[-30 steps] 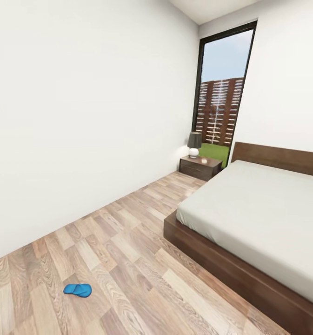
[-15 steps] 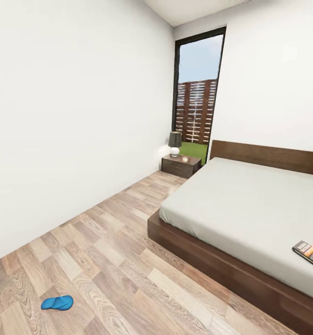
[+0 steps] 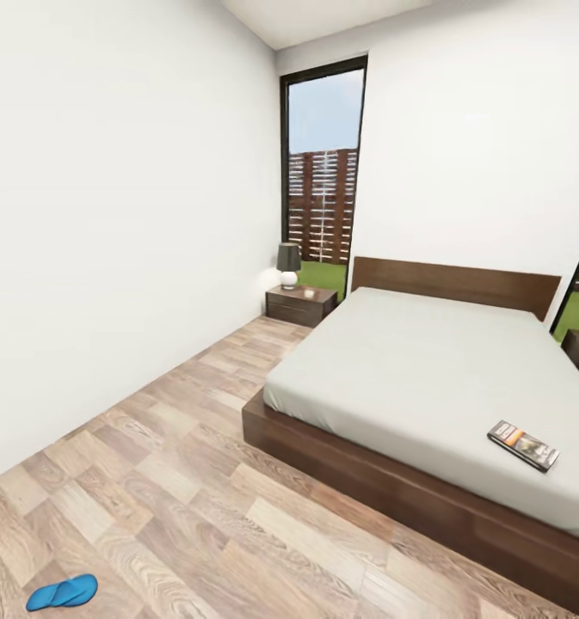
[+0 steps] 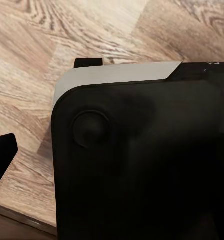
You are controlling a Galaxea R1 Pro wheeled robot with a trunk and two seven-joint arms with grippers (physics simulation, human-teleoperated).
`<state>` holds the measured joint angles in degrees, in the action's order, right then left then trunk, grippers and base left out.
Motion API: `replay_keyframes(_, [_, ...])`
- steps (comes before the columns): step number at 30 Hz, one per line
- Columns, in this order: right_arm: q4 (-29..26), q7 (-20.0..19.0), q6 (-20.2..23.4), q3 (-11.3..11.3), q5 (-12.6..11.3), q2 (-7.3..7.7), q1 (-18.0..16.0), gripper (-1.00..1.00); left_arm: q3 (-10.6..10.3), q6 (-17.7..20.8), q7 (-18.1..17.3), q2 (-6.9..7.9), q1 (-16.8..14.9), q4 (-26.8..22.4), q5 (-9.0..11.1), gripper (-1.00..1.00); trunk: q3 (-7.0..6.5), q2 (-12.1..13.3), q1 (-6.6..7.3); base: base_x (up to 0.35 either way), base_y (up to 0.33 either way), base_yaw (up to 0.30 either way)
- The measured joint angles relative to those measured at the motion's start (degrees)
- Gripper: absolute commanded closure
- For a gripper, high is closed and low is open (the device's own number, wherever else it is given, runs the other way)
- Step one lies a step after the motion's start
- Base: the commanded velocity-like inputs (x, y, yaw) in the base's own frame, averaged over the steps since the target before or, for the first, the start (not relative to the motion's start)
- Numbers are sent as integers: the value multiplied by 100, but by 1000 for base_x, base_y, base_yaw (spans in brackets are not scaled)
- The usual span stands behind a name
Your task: In the bedroom, move the book from the bed onto either nightstand, and place the two sandals side by side next to the bed.
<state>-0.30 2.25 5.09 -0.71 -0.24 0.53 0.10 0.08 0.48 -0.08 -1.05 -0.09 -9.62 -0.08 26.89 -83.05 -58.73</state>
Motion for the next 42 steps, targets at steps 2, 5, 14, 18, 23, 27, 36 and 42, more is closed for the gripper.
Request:
replay_keyframes(2, [0, 0, 1, 0, -2, 0, -1, -100, 0, 0, 0, 0, 0, 0, 0, -100, 0, 0, 0, 0, 0, -276])
replay_keyframes(5, [0, 0, 0, 1, -1, 0, -1, -100, 0, 0, 0, 0, 0, 0, 0, -100, 0, 0, 0, 0, 0, -276])
replay_keyframes(14, [0, 0, 1, -1, -1, 0, -1, -100, 0, 0, 0, 0, 0, 0, 0, -100, 0, 0, 0, 0, 0, -277])
replay_keyframes(18, [0, 0, 0, -1, -2, 0, -1, -100, 0, 0, 0, 0, 0, 0, 0, -100, 0, 0, 0, 0, 0, -277])
replay_keyframes(23, [0, 0, 1, 0, -1, 0, -1, -100, 0, 0, 0, 0, 0, 0, 0, -100, 0, 0, 0, 0, 0, -276])
replay_keyframes(27, [0, 0, 0, -1, 0, 0, -1, -100, 0, 0, 0, 0, 0, 0, 0, -100, 0, 0, 0, 0, 0, -276])
replay_keyframes(36, [-37, 3, -3, 50, 53, -19, -2, -100, 0, -3, 0, 0, 1, -1, 0, -100, 0, 0, 0, 0, 0, -84])
replay_keyframes(42, [-62, 8, -7, 47, 56, -23, -2, -100, 0, -6, 0, 8, 1, -1, 0, -100, 0, 0, 0, 0, 0, -2])
